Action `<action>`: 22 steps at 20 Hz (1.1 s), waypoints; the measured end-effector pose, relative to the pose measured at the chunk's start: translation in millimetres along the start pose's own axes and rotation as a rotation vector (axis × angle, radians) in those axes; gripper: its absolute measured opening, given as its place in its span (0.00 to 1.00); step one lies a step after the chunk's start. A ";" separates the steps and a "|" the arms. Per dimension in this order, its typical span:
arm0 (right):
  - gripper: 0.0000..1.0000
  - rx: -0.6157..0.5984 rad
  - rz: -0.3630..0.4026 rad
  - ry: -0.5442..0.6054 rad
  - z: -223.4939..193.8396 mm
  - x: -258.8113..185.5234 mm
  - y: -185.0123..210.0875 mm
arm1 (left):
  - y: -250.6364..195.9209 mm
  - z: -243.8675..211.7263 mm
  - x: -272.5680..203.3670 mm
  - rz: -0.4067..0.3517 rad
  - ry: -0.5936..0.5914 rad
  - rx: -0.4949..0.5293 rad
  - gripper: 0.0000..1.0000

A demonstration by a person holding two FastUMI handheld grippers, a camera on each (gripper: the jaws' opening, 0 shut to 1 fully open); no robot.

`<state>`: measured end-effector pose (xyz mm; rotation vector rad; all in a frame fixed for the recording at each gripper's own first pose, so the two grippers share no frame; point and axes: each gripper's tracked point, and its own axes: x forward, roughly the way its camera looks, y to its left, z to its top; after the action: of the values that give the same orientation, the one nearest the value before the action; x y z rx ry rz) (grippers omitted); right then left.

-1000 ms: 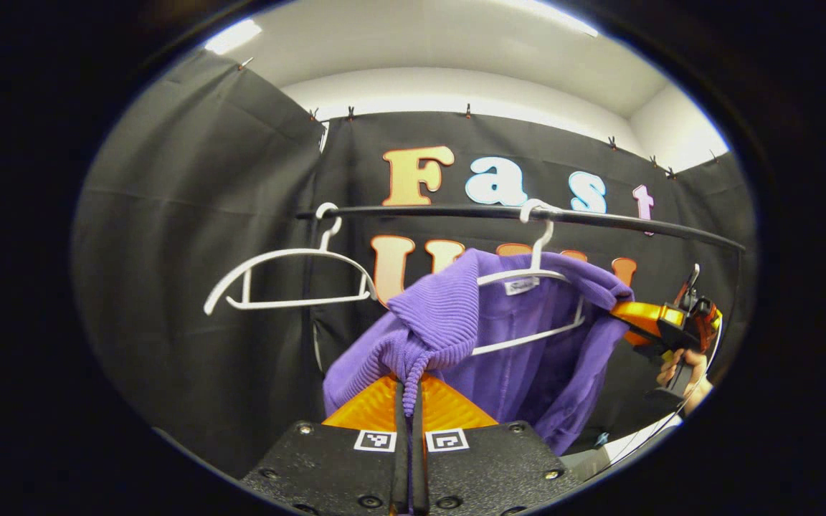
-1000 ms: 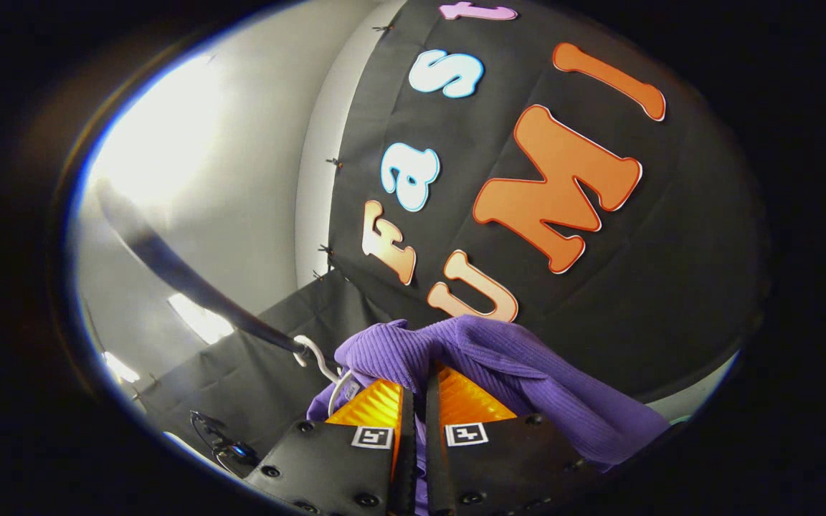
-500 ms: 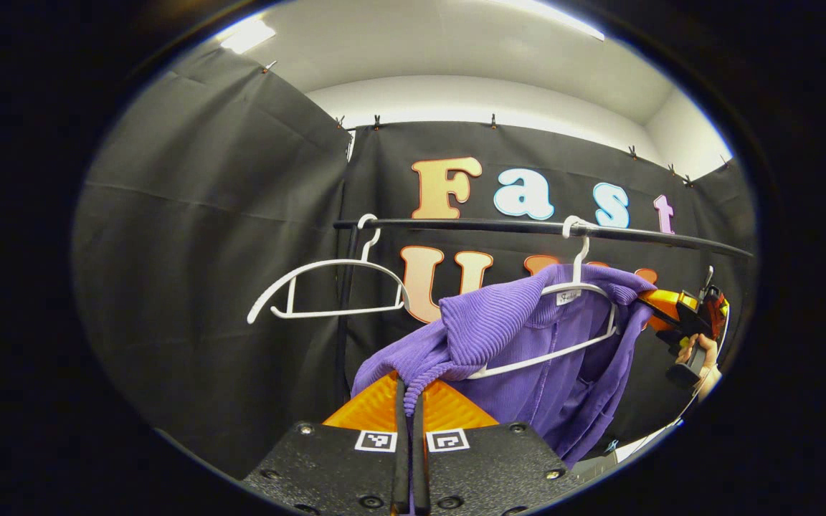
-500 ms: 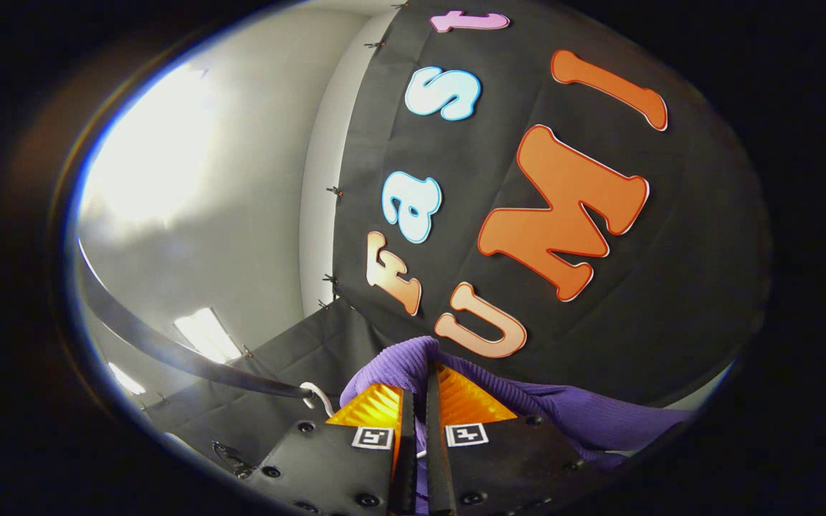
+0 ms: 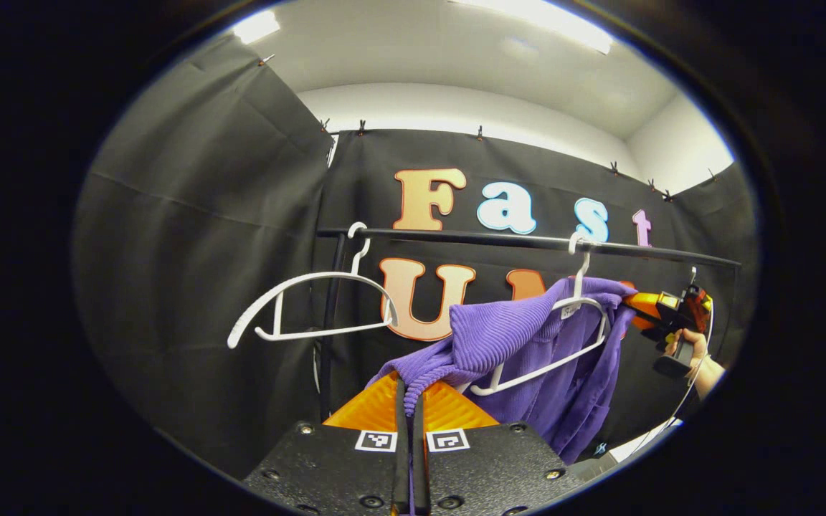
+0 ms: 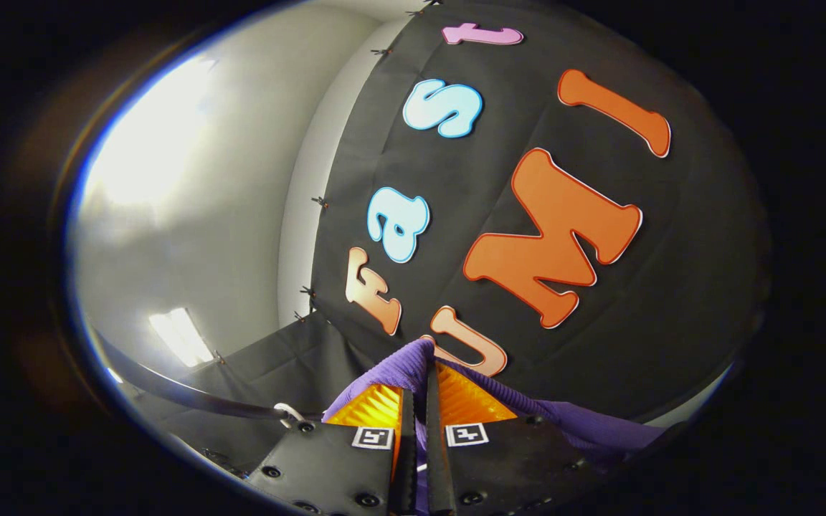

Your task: Grasp the clothes on the hanger with both hands and then place them into the laundry hamper below.

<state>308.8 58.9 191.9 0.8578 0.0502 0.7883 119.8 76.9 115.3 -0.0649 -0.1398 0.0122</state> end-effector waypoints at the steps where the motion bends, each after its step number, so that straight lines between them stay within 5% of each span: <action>1: 0.13 -0.002 -0.006 -0.009 -0.5 1.3 -0.5 | 2.9 2.9 5.0 -0.022 -0.007 -0.036 0.02; 11: 0.13 -0.039 -0.101 -0.027 3.4 3.9 -12.4 | 26.5 32.9 63.9 -0.079 -0.052 -0.093 0.02; 22: 0.13 -0.092 -0.319 -0.017 -6.2 -11.9 -91.5 | 18.1 -62.0 98.5 -0.101 0.149 -0.079 0.04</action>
<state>353.2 19.2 121.1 0.7457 0.1317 0.4803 225.8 92.6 66.5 -0.1376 0.0054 -0.0987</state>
